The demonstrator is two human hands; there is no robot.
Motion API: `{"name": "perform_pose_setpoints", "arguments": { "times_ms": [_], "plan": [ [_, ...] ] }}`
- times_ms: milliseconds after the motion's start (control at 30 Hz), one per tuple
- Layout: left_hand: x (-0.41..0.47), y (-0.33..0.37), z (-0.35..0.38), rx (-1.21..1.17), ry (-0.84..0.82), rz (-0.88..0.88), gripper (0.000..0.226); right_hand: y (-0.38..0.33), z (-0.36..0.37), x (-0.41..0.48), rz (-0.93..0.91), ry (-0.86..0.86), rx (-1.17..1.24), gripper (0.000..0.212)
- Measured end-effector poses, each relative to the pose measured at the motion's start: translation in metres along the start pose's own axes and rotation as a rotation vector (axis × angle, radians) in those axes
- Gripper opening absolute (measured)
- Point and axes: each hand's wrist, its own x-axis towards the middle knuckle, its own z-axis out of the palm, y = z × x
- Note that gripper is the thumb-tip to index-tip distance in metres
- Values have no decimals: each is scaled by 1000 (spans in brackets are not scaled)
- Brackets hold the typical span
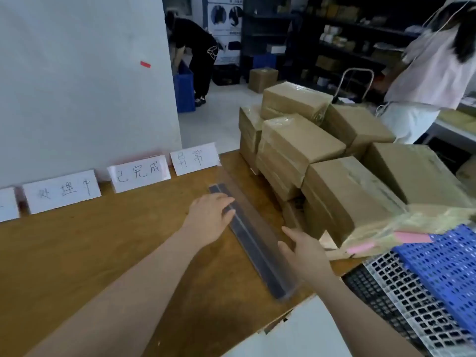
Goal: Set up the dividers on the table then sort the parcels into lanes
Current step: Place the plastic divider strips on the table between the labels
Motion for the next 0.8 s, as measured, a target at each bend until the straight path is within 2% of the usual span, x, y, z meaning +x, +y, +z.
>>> {"name": "perform_pose_setpoints", "arguments": {
  "times_ms": [267, 400, 800],
  "plan": [
    [56, 3, 53, 206, -218, 154, 54, 21, 27, 20, -6, -60, 44, 32],
    [75, -1, 66, 254, -275, 220, 52, 27, 30, 22, -2, -71, 83, 34],
    [76, -32, 72, 184, -143, 351, 48, 30, 33, 19, 74, -27, 191, 33]
  ]
}}
